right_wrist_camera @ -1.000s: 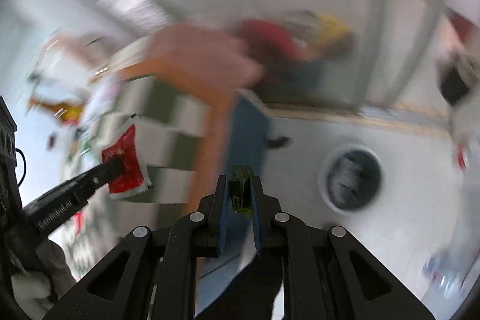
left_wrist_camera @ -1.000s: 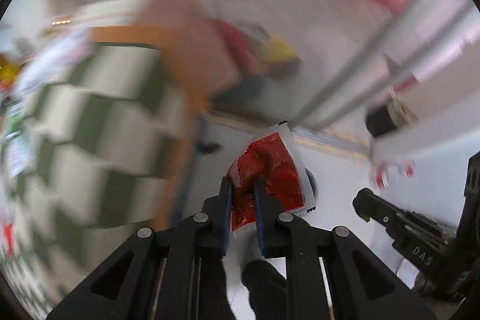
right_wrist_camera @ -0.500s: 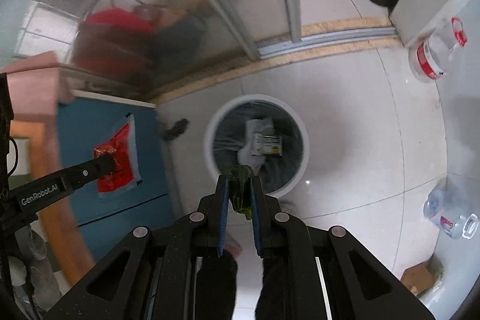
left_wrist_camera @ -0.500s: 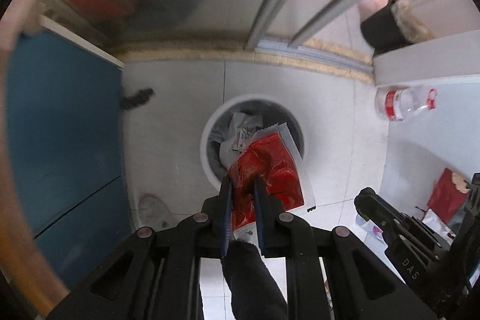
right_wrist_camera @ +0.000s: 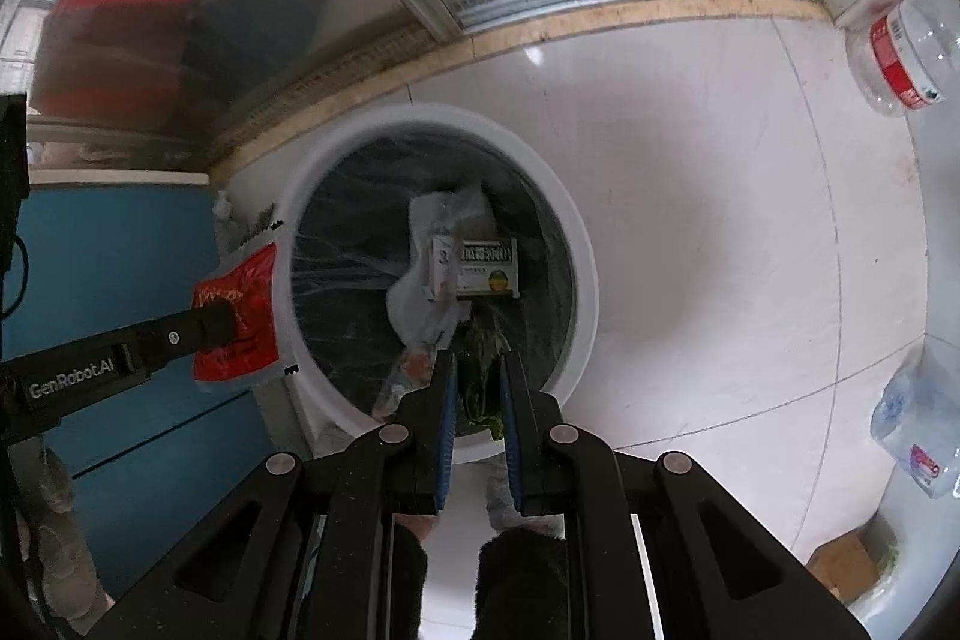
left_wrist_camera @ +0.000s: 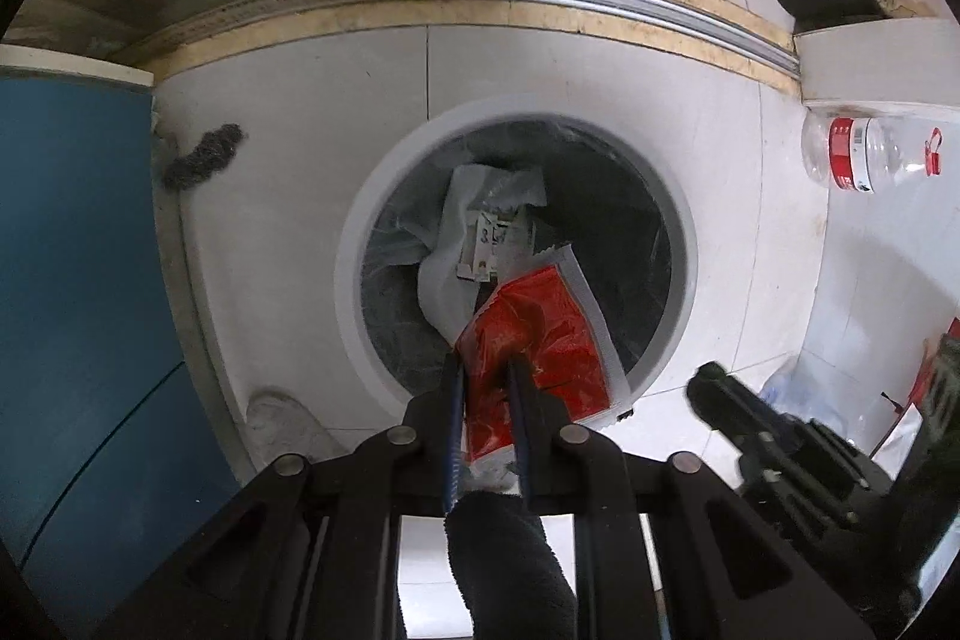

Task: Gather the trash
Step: 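Open both tools over the bin to drop the red wrapper and scrap, then grasp a white medicine sachet with the left tool while the right tool grasps the Doctor box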

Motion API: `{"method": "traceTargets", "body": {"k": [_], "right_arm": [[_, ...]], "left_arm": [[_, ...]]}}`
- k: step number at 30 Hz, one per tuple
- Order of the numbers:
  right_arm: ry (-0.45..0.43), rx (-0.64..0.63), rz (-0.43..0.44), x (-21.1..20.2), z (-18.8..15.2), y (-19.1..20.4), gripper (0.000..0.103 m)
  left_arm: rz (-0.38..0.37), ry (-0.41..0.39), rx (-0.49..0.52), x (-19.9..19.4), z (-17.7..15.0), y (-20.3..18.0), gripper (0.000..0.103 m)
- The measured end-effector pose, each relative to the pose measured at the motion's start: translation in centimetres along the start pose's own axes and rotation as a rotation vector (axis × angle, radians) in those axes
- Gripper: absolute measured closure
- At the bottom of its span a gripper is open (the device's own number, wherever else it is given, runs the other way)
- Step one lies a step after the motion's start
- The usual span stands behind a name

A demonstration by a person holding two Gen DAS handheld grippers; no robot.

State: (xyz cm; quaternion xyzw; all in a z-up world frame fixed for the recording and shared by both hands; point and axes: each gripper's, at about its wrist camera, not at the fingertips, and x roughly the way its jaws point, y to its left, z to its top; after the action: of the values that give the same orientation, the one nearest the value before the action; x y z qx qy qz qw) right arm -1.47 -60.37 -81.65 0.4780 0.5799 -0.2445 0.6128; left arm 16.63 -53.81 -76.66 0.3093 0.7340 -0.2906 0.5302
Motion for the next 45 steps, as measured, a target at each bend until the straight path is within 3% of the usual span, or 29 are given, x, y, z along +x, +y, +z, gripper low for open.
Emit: {"method": "traceTargets", "body": {"k": [3, 4, 5, 6, 7, 9, 10, 12, 14, 20, 31, 38, 45], "right_arm": [[0.027, 0.001, -0.003, 1.3, -0.4, -0.1, 0.087], [0.032, -0.004, -0.004, 1.4, -0.5, 0.0, 0.086], [0.033, -0.007, -0.007, 1.4, -0.6, 0.1, 0.078], [0.032, -0.011, -0.014, 1.2, -0.8, 0.3, 0.059], [0.026, -0.015, -0.028, 0.9, -0.9, 0.5, 0.050], [0.013, -0.021, -0.053, -0.1, -1.2, 0.7, 0.030], [0.011, -0.024, -0.067, -0.5, -1.2, 0.9, 0.026], [-0.003, -0.029, -0.103, -2.1, -1.7, 1.2, 0.006], [-0.016, -0.024, -0.134, -3.9, -2.2, 1.4, 0.000], [-0.087, -0.020, -0.207, -13.2, -5.2, 3.0, 0.000], [-0.211, -0.036, -0.180, -34.3, -13.8, 8.2, 0.000], [-0.295, -0.082, -0.151, -44.9, -17.9, 10.6, 0.000], [-0.322, -0.107, -0.060, -50.4, -18.4, 13.5, 0.000]], "left_arm": [[-0.013, -0.005, -0.017, -0.2, -0.3, 0.3, 0.086], [-0.001, -0.010, -0.015, -0.5, -0.5, 0.4, 0.077], [0.016, -0.017, -0.010, -0.7, -0.5, 0.4, 0.068], [0.037, -0.029, -0.002, -1.0, -0.5, 0.5, 0.039], [0.057, -0.043, 0.004, -1.4, -0.7, 0.6, 0.017], [0.110, -0.104, 0.023, -3.5, -1.4, 0.7, 0.014], [0.131, -0.122, 0.031, -4.3, -1.8, 0.9, 0.009], [0.171, -0.147, 0.041, -6.4, -2.9, 1.0, 0.000], [0.214, -0.176, 0.057, -8.4, -4.1, 1.1, 0.000], [0.268, -0.273, 0.071, -17.6, -9.8, 0.3, 0.000], [0.234, -0.438, 0.076, -35.9, -21.8, -2.6, 0.000], [0.171, -0.508, 0.057, -42.3, -25.3, -3.1, 0.000], [0.164, -0.645, 0.001, -48.2, -26.3, -0.8, 0.000]]}}
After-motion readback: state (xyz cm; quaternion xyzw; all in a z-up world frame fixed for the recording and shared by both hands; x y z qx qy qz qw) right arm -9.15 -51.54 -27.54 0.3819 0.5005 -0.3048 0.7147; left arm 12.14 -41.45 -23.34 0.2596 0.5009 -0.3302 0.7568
